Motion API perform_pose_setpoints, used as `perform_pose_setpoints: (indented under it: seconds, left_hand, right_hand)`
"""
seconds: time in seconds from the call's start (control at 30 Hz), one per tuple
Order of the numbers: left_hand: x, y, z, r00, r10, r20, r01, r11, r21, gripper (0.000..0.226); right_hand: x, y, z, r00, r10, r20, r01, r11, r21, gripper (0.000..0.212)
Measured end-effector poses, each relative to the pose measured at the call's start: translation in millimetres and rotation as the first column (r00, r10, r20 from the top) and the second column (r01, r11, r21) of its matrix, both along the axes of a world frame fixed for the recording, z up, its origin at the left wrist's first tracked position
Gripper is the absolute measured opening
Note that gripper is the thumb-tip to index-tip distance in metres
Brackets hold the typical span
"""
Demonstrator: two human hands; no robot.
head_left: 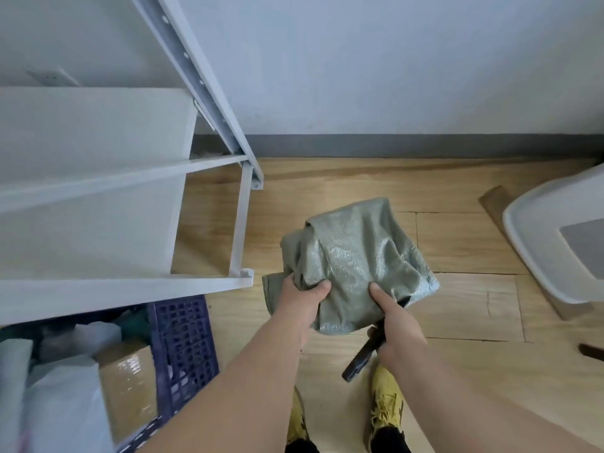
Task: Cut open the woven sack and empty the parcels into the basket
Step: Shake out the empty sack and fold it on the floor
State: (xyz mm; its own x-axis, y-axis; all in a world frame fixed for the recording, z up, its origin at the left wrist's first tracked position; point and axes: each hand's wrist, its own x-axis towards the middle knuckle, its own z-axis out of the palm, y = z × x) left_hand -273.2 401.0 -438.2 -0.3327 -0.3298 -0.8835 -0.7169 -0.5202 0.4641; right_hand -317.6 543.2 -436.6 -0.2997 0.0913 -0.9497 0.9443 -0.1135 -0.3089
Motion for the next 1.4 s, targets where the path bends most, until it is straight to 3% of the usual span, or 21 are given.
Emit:
perform_pose_setpoints:
  seconds: [0.1, 0.23, 0.3, 0.4, 0.47, 0.5, 0.53, 0.57, 0.63, 0.67, 0.73, 0.77, 0.83, 0.87, 0.93, 1.0, 1.03, 1.17, 1.23, 1.33, 1.4]
  left_hand:
    - [-21, -18, -58, 0.995, -0.045, -0.092, 0.031, 0.988, -0.151, 0.062]
    - [-39, -53, -124, 0.979, -0.127, -0.161, 0.06, 0.927, -0.371, 0.064]
    - [-32, -75, -161, 0.987, -0.159, 0.027, 0.152, 0.863, -0.481, 0.059]
    - [-10, -104, -208, 0.935, -0.001, 0.354, 0.203, 0.821, -0.534, 0.053]
    - [-5, -109, -225, 0.899, 0.022, 0.438, 0.25, 0.794, -0.553, 0.049]
    - [-6, -107, -229, 0.894, 0.009, 0.448, 0.281, 0.769, -0.575, 0.049]
    - [-8, -104, -234, 0.901, 0.0, 0.434, 0.295, 0.734, -0.612, 0.051]
    - [-9, -100, -236, 0.914, -0.008, 0.406, 0.301, 0.684, -0.665, 0.055]
    - [-7, -90, -240, 0.92, -0.073, 0.384, 0.373, 0.461, -0.805, 0.063]
    - [-4, -87, -241, 0.907, -0.147, 0.394, 0.42, 0.293, -0.859, 0.065]
    - [5, -81, -247, 0.825, -0.382, 0.416, 0.44, -0.025, -0.897, 0.06]
    - [10, -80, -254, 0.728, -0.506, 0.462, 0.445, -0.163, -0.88, 0.056]
    - [22, -87, -270, 0.427, -0.618, 0.661, 0.593, -0.361, -0.72, 0.053]
    - [26, -94, -278, 0.258, -0.593, 0.763, 0.731, -0.397, -0.556, 0.058]
    - [30, -112, -293, -0.015, -0.473, 0.881, 0.896, -0.397, -0.198, 0.067]
    - [29, -124, -306, -0.155, -0.452, 0.879, 0.93, -0.366, -0.024, 0.069]
    - [30, -127, -313, -0.177, -0.486, 0.856, 0.939, -0.344, -0.002, 0.07]
    - [26, -134, -326, -0.184, -0.575, 0.797, 0.957, -0.29, 0.012, 0.079]
    - [27, -129, -322, -0.109, -0.569, 0.815, 0.971, -0.238, -0.036, 0.077]
    - [37, -111, -305, 0.27, -0.536, 0.8, 0.937, -0.046, -0.347, 0.065]
    - [50, -95, -285, 0.424, -0.539, 0.728, 0.883, 0.066, -0.465, 0.065]
  right_hand:
    - [-29, -16, -61, 0.99, 0.129, -0.056, -0.132, 0.99, -0.044, 0.054]
    - [-51, -52, -137, 0.989, 0.145, -0.008, -0.145, 0.973, -0.178, 0.046]
    - [-43, -69, -179, 0.958, 0.277, 0.071, -0.271, 0.958, -0.092, 0.036]
    - [-16, -84, -219, 0.844, 0.5, 0.195, -0.529, 0.837, 0.142, 0.021]
    - [-2, -85, -225, 0.807, 0.583, 0.097, -0.573, 0.732, 0.369, 0.024]
    - [1, -85, -224, 0.738, 0.675, -0.021, -0.59, 0.659, 0.467, 0.032]
    - [3, -85, -223, 0.585, 0.799, -0.141, -0.624, 0.554, 0.551, 0.041]
    - [3, -86, -222, 0.377, 0.898, -0.227, -0.66, 0.432, 0.614, 0.052]
    - [-6, -93, -230, 0.028, 0.966, -0.256, -0.717, 0.197, 0.668, 0.069]
    - [-14, -99, -237, -0.038, 0.975, -0.22, -0.749, 0.118, 0.652, 0.074]
    - [-28, -110, -255, -0.021, 0.987, -0.157, -0.816, 0.074, 0.573, 0.078]
    - [-34, -117, -264, 0.018, 0.989, -0.145, -0.843, 0.093, 0.53, 0.078]
    - [-41, -127, -278, 0.099, 0.988, -0.122, -0.902, 0.141, 0.408, 0.075]
    - [-40, -129, -285, 0.131, 0.986, -0.1, -0.929, 0.157, 0.335, 0.075]
    - [-33, -134, -292, 0.107, 0.992, -0.066, -0.967, 0.119, 0.226, 0.075]
    - [-21, -137, -301, 0.023, 0.996, -0.085, -0.975, 0.041, 0.219, 0.073]
    - [-15, -138, -306, 0.01, 0.995, -0.101, -0.978, 0.031, 0.209, 0.073]
    - [-9, -136, -322, 0.098, 0.994, -0.056, -0.994, 0.1, 0.046, 0.083]
    - [-13, -135, -320, 0.114, 0.991, -0.065, -0.99, 0.118, 0.075, 0.079]
    - [-16, -131, -310, 0.261, 0.955, -0.144, -0.938, 0.286, 0.195, 0.074]
    - [-11, -129, -297, 0.318, 0.93, -0.183, -0.905, 0.355, 0.235, 0.068]
